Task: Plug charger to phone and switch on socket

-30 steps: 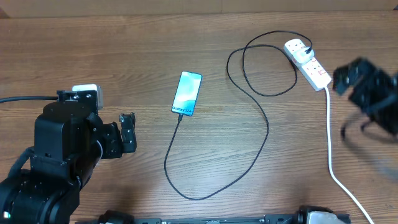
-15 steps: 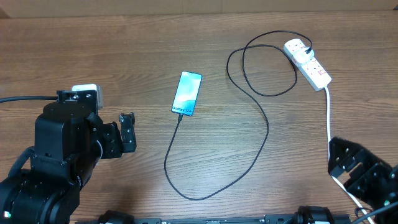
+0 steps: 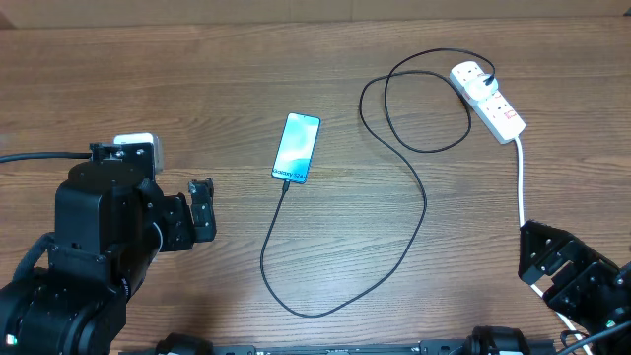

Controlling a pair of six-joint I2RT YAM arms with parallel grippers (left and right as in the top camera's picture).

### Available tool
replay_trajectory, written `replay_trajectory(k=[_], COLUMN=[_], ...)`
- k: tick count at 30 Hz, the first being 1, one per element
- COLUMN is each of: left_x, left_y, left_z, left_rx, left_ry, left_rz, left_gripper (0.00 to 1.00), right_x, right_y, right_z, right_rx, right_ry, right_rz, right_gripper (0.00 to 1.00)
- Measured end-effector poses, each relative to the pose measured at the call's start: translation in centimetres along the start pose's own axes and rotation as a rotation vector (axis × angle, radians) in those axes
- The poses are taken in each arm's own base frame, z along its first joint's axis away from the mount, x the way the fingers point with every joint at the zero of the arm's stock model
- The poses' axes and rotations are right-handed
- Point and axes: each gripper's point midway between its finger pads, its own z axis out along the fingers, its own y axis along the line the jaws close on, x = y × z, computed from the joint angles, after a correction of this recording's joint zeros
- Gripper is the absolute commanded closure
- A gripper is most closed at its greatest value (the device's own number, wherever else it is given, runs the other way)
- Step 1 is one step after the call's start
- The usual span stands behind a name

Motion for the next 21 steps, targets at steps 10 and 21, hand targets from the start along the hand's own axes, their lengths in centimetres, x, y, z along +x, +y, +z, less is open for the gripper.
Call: replay_trajectory(k=[10, 21], left_x=[0.0, 0.0], left_y=[0.0, 0.0], left_z=[0.0, 0.0], left_rx=[0.000, 0.000], left_ry=[0.000, 0.000], left_rz=[0.000, 0.000], left_gripper=[0.01, 0.01], right_x=[-1.2, -2.1], right_y=[0.7, 1.3], right_z=[0.0, -0.1], right_rx=[-0.029, -0.051], right_ry=[-0.049, -0.086], right_rz=[-0.002, -0.003], right_gripper=[0.00, 0.00])
